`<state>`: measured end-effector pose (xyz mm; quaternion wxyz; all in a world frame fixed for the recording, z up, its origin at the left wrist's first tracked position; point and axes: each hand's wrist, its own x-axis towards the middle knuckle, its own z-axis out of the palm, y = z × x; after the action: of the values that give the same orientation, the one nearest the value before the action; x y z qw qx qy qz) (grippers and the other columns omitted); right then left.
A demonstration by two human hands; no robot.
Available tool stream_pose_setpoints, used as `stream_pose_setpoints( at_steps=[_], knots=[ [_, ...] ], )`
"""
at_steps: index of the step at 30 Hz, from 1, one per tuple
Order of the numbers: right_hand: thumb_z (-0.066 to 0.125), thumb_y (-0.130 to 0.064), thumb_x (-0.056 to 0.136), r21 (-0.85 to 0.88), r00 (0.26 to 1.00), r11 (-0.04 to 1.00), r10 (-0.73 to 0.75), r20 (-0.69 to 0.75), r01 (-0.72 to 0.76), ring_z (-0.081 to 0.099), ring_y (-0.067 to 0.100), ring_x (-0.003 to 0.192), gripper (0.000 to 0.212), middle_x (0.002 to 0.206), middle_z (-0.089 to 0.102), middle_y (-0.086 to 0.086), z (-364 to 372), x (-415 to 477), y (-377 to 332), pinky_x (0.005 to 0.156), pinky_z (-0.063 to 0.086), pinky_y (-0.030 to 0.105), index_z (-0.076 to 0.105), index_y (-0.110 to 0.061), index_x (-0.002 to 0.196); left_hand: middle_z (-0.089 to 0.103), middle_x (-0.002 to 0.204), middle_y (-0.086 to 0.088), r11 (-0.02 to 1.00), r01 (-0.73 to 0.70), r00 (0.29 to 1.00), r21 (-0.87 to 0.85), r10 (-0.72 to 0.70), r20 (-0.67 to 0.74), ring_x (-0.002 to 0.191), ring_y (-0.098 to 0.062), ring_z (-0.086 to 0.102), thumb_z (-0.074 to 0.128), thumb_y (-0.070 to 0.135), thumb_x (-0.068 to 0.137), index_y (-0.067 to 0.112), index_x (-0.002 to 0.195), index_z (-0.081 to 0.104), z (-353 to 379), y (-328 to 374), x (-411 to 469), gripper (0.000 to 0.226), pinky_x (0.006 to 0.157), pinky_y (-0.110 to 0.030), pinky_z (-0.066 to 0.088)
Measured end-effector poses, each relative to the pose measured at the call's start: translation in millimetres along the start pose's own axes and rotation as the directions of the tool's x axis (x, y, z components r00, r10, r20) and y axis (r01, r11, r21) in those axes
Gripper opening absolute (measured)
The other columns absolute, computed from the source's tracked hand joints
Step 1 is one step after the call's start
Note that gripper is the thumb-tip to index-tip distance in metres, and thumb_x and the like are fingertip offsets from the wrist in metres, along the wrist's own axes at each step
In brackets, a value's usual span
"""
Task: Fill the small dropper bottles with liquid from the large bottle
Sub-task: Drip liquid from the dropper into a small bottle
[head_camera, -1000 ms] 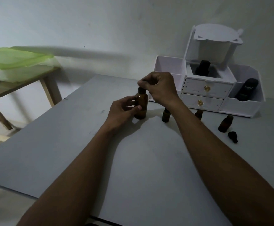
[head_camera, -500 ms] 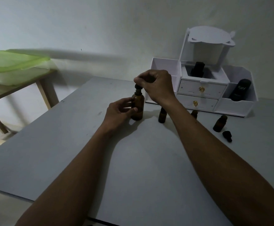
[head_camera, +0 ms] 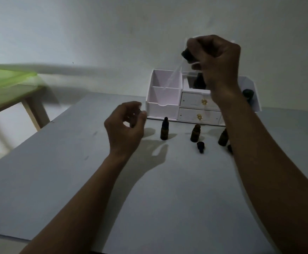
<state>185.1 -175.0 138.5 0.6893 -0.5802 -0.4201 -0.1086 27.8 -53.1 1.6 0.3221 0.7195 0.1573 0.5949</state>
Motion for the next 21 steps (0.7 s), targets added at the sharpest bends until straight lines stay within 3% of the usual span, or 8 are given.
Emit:
stream_pose_setpoints(
  at_steps=[2, 4, 8, 13, 19, 21],
  knots=[
    [0.074, -0.019, 0.087, -0.026, 1.0, 1.0, 0.015, -0.014, -0.015, 0.076, 0.009, 0.076, 0.015, 0.078, 0.075, -0.008, -21.5, 0.1, 6.7, 0.064, 0.06, 0.027, 0.074, -0.007, 0.096, 0.069, 0.08, 0.003, 0.998, -0.023, 0.996, -0.057, 0.028, 0.084, 0.071, -0.009, 0.067, 0.073, 0.014, 0.086, 0.011, 0.101, 0.071, 16.5, 19.7, -8.3, 0.015, 0.065, -0.02, 0.055],
    [0.075, -0.017, 0.086, -0.066, 0.999, 0.997, 0.04, -0.01, -0.04, 0.076, 0.011, 0.076, 0.012, 0.077, 0.075, -0.01, -40.8, -1.0, 16.0, 0.065, 0.058, 0.023, 0.075, -0.008, 0.094, 0.069, 0.082, 0.008, 0.994, 0.057, 0.971, -0.095, -0.033, 0.235, 0.076, -0.007, 0.069, 0.074, 0.015, 0.086, 0.012, 0.104, 0.071, 35.1, 34.2, -16.2, 0.019, 0.069, -0.015, 0.055],
    [0.079, -0.02, 0.082, -0.159, 0.993, 0.981, 0.115, -0.011, -0.115, 0.075, 0.016, 0.079, 0.006, 0.08, 0.075, -0.006, -66.9, -3.4, 37.0, 0.069, 0.057, 0.025, 0.075, -0.023, 0.085, 0.069, 0.113, 0.004, 0.94, 0.34, 0.796, -0.014, -0.28, 0.536, 0.096, -0.005, 0.067, 0.077, 0.022, 0.084, 0.021, 0.126, 0.063, 73.2, 39.8, -27.5, 0.044, 0.08, -0.018, 0.056],
    [0.081, -0.024, 0.08, -0.219, 0.984, 0.96, 0.179, -0.009, -0.177, 0.073, 0.019, 0.079, 0.013, 0.081, 0.075, 0.001, -79.0, -4.9, 57.8, 0.062, 0.053, 0.021, 0.077, -0.016, 0.089, 0.061, 0.134, -0.001, 0.875, 0.474, 0.698, 0.092, -0.438, 0.567, 0.105, -0.006, 0.057, 0.079, 0.024, 0.082, 0.017, 0.137, 0.055, 106.8, 25.8, -35.5, 0.06, 0.085, -0.017, 0.048],
    [0.081, -0.024, 0.081, -0.248, 0.973, 0.944, 0.229, 0.02, -0.217, 0.074, 0.021, 0.085, 0.019, 0.088, 0.076, 0.005, -84.1, -6.5, 66.6, 0.061, 0.054, 0.02, 0.077, -0.012, 0.095, 0.061, 0.133, -0.004, 0.83, 0.549, 0.656, 0.105, -0.504, 0.562, 0.114, -0.016, 0.06, 0.079, 0.017, 0.081, 0.015, 0.138, 0.055, 119.8, 21.6, -33.6, 0.062, 0.101, -0.034, 0.05],
    [0.08, -0.023, 0.081, -0.241, 0.971, 0.945, 0.235, 0.032, -0.221, 0.075, 0.019, 0.083, 0.012, 0.085, 0.076, 0.002, -82.8, -9.1, 66.5, 0.062, 0.055, 0.022, 0.077, -0.015, 0.09, 0.062, 0.132, -0.003, 0.824, 0.557, 0.645, 0.108, -0.511, 0.568, 0.11, -0.014, 0.06, 0.079, 0.016, 0.081, 0.015, 0.138, 0.055, 122.9, 20.7, -34.1, 0.061, 0.097, -0.03, 0.049]
  ],
)
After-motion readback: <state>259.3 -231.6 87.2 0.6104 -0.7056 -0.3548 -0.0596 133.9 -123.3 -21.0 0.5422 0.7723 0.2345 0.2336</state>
